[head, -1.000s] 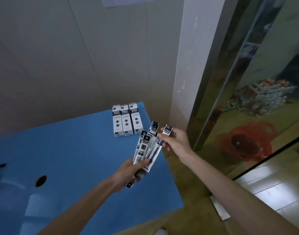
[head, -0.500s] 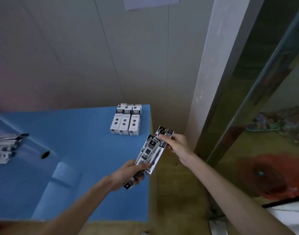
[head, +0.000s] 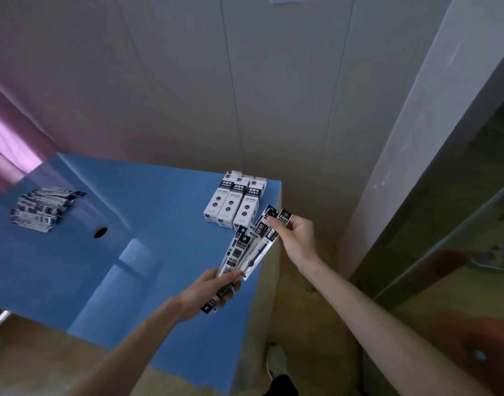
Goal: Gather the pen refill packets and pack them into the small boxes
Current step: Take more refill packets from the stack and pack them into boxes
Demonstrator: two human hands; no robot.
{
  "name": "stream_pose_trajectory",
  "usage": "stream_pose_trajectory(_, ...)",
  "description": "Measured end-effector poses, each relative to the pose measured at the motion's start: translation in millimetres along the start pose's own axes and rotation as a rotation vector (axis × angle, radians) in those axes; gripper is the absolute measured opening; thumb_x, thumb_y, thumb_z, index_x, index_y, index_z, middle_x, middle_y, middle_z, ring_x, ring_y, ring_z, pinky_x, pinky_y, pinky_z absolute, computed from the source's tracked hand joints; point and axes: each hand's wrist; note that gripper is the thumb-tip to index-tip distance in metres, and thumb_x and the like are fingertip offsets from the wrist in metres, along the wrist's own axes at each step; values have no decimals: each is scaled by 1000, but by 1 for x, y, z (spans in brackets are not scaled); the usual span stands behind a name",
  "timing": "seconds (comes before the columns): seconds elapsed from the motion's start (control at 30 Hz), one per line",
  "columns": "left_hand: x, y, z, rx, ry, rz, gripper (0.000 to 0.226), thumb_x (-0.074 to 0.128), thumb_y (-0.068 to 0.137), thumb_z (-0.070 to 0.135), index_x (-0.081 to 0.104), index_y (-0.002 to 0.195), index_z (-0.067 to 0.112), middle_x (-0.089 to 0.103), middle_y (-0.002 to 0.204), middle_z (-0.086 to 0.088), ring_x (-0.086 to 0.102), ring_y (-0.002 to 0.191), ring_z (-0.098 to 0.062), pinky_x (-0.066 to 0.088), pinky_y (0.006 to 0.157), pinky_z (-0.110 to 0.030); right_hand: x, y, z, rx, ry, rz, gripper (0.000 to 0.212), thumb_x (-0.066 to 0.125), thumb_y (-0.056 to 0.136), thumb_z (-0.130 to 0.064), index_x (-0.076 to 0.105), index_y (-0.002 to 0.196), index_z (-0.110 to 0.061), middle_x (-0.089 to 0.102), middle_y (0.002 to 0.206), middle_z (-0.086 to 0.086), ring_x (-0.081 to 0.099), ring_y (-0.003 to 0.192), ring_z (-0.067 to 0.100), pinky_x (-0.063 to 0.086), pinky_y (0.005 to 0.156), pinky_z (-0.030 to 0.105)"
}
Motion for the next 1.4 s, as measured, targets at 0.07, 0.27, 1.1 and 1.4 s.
stream_pose_trajectory(0.07,-12,7,0,-4,-23,-3,39,62,98,44,61,108,7,60,89,-2,51,68,-13,42,55,-25,7,18,-5,18,-28,-14,48,79,90,-34,66,84,12,59,58,8,48,45,6,37,48,26)
stream_pose_trajectory(0.27,-47,19,8,43,-54,43,44,57,103,41,57,117,-1,59,87,-2,49,67,-13,41,54,-24,30,68,-29,10,-36,-88,45,80,86,-43,73,94,1,73,80,21,57,63,21,48,60,44)
stream_pose_trajectory(1.1,-99,84,-67,-38,757,954,14,56,100,28,50,101,16,59,99,-4,57,90,-32,40,64,-39,91,167,9,432,185,-18,15,82,88,-18,71,92,-8,78,100,12,71,75,17,60,70,28)
stream_pose_trajectory(1.4,-114,77,-63,-29,857,790,53,64,81,58,58,119,20,59,109,1,57,104,-27,44,80,-39,84,173,11,452,173,-89,15,78,90,-16,68,96,-8,77,100,11,72,87,20,59,68,26)
Point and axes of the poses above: each hand's wrist, its own y-axis towards the middle knuckle, its own x-axis out of the palm, z = x × y
